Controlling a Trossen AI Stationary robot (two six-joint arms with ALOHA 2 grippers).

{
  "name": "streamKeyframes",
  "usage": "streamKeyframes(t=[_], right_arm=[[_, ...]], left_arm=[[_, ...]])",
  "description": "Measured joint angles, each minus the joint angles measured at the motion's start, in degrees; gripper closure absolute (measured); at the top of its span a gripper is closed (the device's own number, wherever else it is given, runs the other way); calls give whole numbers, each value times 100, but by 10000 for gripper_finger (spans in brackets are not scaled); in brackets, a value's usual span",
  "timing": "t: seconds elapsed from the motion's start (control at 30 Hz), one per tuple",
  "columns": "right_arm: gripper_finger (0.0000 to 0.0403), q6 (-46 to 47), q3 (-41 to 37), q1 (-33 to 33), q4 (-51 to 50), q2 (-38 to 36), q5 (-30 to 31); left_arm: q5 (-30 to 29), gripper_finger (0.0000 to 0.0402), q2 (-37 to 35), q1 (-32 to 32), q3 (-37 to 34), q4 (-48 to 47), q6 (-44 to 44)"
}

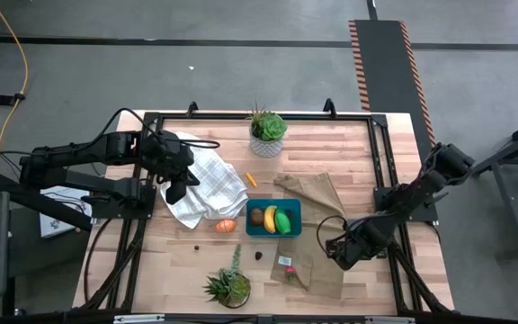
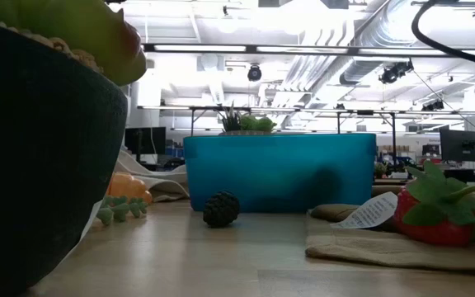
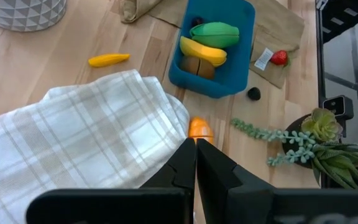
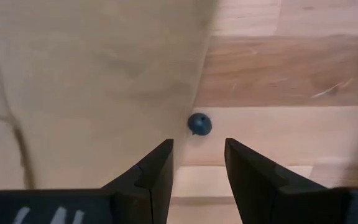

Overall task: Pick and placing Produce into tupperware
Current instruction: Put the right blueberry into the blue bin

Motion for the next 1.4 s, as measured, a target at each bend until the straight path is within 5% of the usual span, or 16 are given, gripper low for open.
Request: streamKeyframes(t=[1.4], right_arm=[[268,6,-218,26,303,72,-52]], left_arm=[[0,399,-1,1,0,-104,0]])
